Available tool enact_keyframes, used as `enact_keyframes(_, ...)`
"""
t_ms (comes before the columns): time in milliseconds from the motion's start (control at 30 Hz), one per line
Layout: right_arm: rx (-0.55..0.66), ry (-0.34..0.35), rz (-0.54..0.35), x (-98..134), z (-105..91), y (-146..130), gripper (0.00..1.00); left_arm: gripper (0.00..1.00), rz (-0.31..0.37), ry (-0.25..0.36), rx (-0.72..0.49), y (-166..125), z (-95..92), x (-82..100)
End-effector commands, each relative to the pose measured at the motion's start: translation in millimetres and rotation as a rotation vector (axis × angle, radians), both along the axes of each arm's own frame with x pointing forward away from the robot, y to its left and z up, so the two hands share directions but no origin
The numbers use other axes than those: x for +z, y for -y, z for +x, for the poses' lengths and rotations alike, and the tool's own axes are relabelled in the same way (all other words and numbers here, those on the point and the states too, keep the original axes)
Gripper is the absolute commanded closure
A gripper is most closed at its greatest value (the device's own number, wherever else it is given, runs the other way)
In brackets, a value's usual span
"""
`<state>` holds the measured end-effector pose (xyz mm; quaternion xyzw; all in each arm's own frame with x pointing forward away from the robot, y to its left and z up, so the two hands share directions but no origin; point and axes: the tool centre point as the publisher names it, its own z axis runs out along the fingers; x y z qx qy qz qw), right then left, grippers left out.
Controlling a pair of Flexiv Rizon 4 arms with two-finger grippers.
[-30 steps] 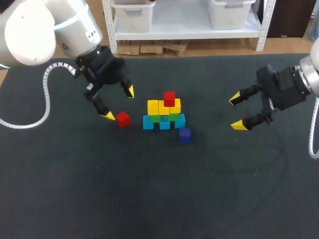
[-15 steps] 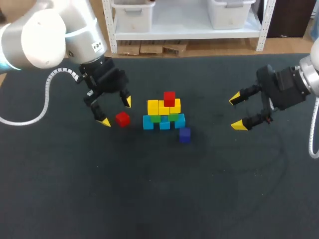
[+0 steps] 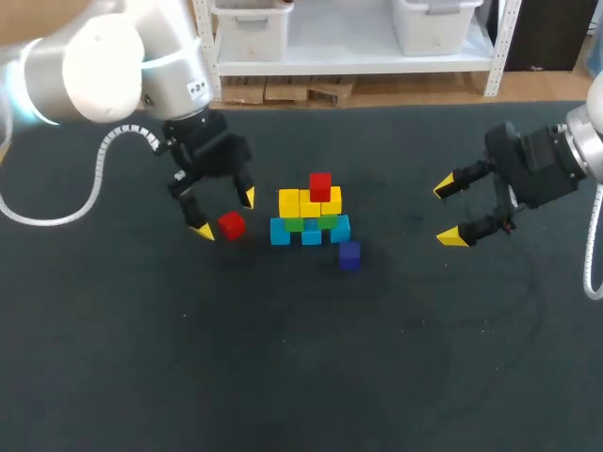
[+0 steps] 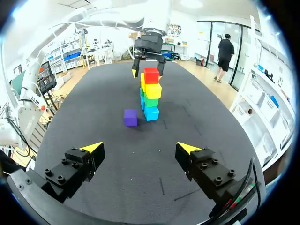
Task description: Place the blue cubes, place green cubes on the blue cubes, place the yellow cubes on the green cubes, then place the red cubes on the yellow cubes, and place purple cube on the red cubes.
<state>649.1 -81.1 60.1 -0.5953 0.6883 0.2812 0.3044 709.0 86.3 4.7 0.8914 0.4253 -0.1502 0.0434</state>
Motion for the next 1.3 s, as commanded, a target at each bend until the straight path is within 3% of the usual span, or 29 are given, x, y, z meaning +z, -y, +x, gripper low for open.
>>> enact_keyframes(33,0.001,0.001,0.003,-1,0.7,0,0.0,0.23,0.021,-0.024,-0.019,3,4.7,-1.0)
enact_keyframes(100,0.001,0.001,0.003,-1,0.7,0,0.0,0.28,0.02,-0.024,-0.022,3,4.7,-1.1)
enact_keyframes(333,0.001,0.001,0.003,-1,0.7,0,0.0,0.31,0.028,-0.028,-0.037,4,4.8,-2.0)
enact_keyframes(400,0.001,0.001,0.003,-1,0.7,0,0.0,0.4,0.032,-0.031,-0.042,4,4.7,-2.8)
enact_keyframes(500,0.001,0.001,0.003,-1,0.7,0,0.0,0.41,0.035,-0.032,-0.043,4,4.5,-3.2)
enact_keyframes(567,0.001,0.001,0.003,-1,0.7,0,0.0,0.51,0.035,-0.032,-0.042,3,4.9,-4.2)
enact_keyframes(767,0.001,0.001,0.003,-1,0.7,0,0.0,0.63,0.044,-0.03,-0.038,2,5.6,-4.6)
enact_keyframes(833,0.001,0.001,0.003,-1,0.7,0,0.0,0.71,0.05,-0.033,-0.03,1,5.5,-5.8)
enact_keyframes(967,0.001,0.001,0.003,-1,0.7,0,0.0,0.98,0.048,-0.033,-0.022,0,4.8,-6.3)
enact_keyframes(1100,0.001,0.001,0.003,-1,0.7,0,0.0,1.0,0.044,-0.024,0.005,-1,2.6,0.4)
enact_keyframes(1200,0.001,0.001,0.003,-1,0.7,0,0.0,1.0,0.026,-0.009,0.049,-3,0.6,15.5)
enact_keyframes(1300,0.001,0.001,0.003,-1,0.7,0,0.0,1.0,0.054,0.005,0.122,-5,-1.5,32.1)
